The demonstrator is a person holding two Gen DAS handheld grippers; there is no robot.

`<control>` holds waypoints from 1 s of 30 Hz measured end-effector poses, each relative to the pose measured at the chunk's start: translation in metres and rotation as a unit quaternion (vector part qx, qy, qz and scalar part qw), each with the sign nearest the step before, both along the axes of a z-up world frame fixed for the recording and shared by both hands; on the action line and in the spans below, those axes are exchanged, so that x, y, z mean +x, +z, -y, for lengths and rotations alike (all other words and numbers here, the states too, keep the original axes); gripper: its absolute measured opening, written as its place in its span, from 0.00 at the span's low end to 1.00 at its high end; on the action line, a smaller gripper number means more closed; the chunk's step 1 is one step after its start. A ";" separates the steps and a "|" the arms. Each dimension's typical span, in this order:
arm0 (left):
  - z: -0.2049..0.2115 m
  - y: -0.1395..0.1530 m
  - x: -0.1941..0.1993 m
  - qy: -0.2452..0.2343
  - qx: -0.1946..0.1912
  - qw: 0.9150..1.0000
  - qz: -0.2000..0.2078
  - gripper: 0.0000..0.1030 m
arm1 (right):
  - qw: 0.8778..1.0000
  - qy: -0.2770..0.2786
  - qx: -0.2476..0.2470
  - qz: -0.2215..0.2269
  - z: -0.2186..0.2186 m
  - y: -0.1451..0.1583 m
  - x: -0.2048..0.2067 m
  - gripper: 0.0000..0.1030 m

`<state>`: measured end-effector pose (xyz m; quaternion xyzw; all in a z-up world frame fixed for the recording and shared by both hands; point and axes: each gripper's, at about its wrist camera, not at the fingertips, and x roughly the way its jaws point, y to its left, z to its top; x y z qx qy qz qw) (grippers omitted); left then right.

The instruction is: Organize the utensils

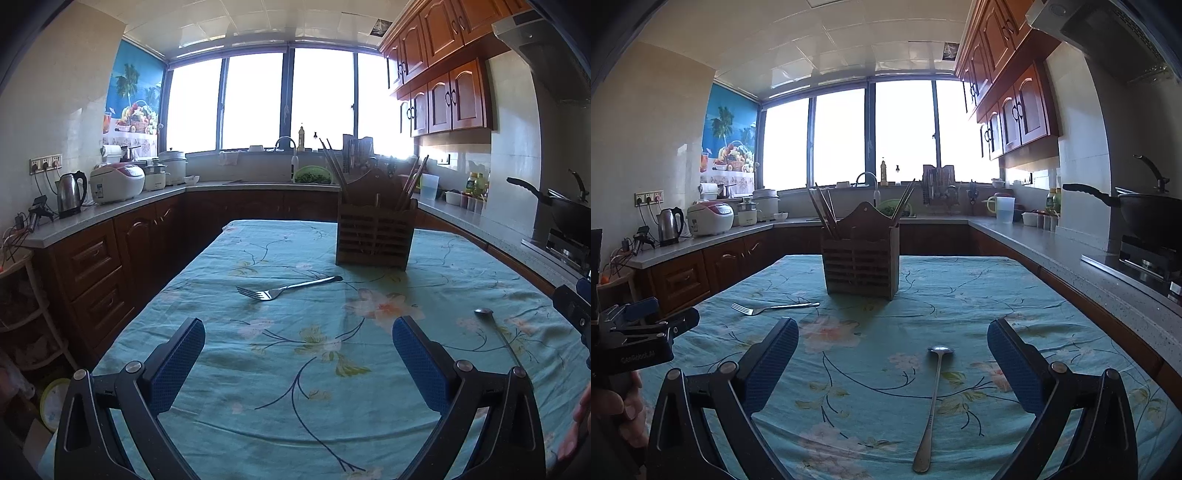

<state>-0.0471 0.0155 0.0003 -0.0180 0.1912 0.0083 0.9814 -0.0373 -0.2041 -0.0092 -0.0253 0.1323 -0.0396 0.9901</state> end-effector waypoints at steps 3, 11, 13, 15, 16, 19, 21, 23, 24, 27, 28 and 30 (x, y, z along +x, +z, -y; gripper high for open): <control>0.000 -0.003 0.001 -0.001 0.002 1.000 0.001 0.99 | 1.000 -0.004 0.004 0.004 0.004 0.000 -0.001 1.00; 0.001 -0.006 0.001 -0.001 0.006 1.000 0.001 0.99 | 1.000 -0.003 0.012 0.008 0.007 -0.001 -0.002 1.00; 0.001 -0.007 0.001 -0.001 0.008 1.000 0.000 0.99 | 1.000 -0.003 0.012 0.007 0.006 -0.001 -0.002 1.00; 0.001 -0.007 0.001 -0.002 0.007 1.000 0.001 0.99 | 1.000 -0.003 0.012 0.005 0.006 -0.002 -0.002 1.00; 0.002 -0.007 0.001 -0.002 0.008 1.000 0.001 0.99 | 1.000 -0.003 0.012 0.003 0.006 -0.002 -0.002 1.00; 0.003 -0.008 -0.001 -0.002 0.009 1.000 0.002 0.99 | 1.000 -0.003 0.010 0.004 0.005 -0.003 -0.004 1.00; 0.002 -0.008 -0.001 -0.002 0.009 1.000 0.002 0.99 | 1.000 -0.003 0.009 0.004 0.005 -0.003 -0.003 1.00; 0.002 -0.008 -0.001 -0.001 0.009 1.000 0.002 0.99 | 1.000 -0.003 0.010 0.004 0.005 -0.003 -0.004 1.00; 0.002 -0.008 -0.001 -0.001 0.009 1.000 0.003 0.99 | 1.000 -0.003 0.010 0.004 0.005 -0.003 -0.003 1.00; 0.003 -0.008 -0.001 0.001 0.011 1.000 0.003 0.99 | 1.000 -0.003 0.010 0.004 0.005 -0.003 -0.004 1.00; 0.003 -0.008 -0.002 0.001 0.011 1.000 0.004 0.99 | 1.000 -0.003 0.010 0.004 0.005 -0.003 -0.004 1.00; 0.003 -0.009 -0.002 0.003 0.014 1.000 0.005 0.99 | 1.000 -0.003 0.009 0.004 0.004 -0.003 -0.004 1.00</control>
